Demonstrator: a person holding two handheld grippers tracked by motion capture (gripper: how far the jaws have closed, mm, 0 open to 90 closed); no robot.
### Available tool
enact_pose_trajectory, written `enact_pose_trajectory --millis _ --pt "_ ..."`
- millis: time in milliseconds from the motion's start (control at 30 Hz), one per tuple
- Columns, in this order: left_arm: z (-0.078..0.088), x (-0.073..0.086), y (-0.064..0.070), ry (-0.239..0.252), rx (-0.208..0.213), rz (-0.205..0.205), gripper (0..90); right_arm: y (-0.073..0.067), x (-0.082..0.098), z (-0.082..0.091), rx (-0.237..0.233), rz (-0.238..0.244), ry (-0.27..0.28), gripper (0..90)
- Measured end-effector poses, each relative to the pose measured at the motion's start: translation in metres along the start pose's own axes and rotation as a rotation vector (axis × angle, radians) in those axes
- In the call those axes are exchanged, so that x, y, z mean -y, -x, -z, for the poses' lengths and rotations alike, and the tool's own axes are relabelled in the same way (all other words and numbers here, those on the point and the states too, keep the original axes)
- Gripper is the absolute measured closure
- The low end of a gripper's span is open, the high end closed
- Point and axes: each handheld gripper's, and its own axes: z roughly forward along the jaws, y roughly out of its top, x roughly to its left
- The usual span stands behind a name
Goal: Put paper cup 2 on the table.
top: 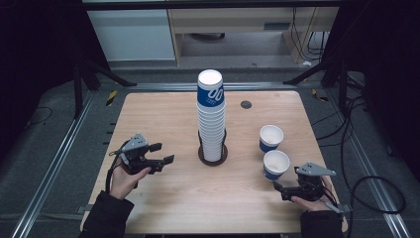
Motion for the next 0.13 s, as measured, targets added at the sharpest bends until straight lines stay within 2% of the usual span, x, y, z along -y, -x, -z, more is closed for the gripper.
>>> enact_pose_trajectory --millis 133 --pt "-0.0013 0.0015 -0.0015 -0.010 -0.006 0.002 24.0 0.0009 0.0049 -0.0021 0.022 0.012 -0.028 1.5"
